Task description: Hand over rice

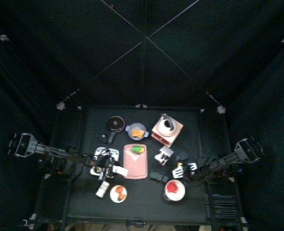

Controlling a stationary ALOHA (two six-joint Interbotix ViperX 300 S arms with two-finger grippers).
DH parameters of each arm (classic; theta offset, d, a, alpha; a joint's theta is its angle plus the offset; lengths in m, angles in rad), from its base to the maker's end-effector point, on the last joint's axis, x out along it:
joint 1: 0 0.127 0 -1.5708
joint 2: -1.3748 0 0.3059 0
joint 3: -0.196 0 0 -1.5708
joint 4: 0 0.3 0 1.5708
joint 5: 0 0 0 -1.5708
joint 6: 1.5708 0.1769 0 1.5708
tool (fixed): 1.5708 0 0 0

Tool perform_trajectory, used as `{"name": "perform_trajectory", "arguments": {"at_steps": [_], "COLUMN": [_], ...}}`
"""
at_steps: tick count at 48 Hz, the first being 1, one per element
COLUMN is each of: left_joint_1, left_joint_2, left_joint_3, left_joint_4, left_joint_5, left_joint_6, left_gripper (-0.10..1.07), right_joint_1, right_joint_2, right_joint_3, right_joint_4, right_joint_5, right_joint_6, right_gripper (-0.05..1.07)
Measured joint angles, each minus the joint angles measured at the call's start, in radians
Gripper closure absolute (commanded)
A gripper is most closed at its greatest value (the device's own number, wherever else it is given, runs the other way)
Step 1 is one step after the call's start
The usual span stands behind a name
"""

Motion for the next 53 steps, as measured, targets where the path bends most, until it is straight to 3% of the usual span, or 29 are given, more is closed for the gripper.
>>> {"name": "perform_trajectory", "arguments": {"at_steps": [9,25,36,45,53], "left_joint_1": [0.0,-0.002,-0.002,-0.003,-0.011], "left_joint_2": [-0.002,-0.002,-0.002,-0.002,-0.002], "left_joint_3": [0.0,0.0,0.0,-0.003,-0.015], "left_joint_4": [0.0,0.0,-0.023,-0.066,-0.095], "left_joint_5": [0.0,0.0,-0.003,-0.009,-0.018], "left_joint_6": [0.0,0.0,0.002,0.0,-0.002], "left_gripper": [0.53,0.53,0.53,0.53,0.53], "right_joint_1": [0.031,0.152,0.183,0.167,0.126], "right_joint_2": [-0.044,-0.091,-0.026,0.04,0.098], "right_joint_3": [-0.015,-0.094,-0.173,-0.259,-0.33], "right_joint_4": [-0.037,-0.262,-0.497,-0.707,-0.83], "right_joint_5": [0.0,-0.035,-0.17,-0.186,-0.184], "right_joint_6": [0.0,0.002,0.002,0.002,0.002], "right_gripper": [0.16,0.16,0.16,0.16,0.16]}}
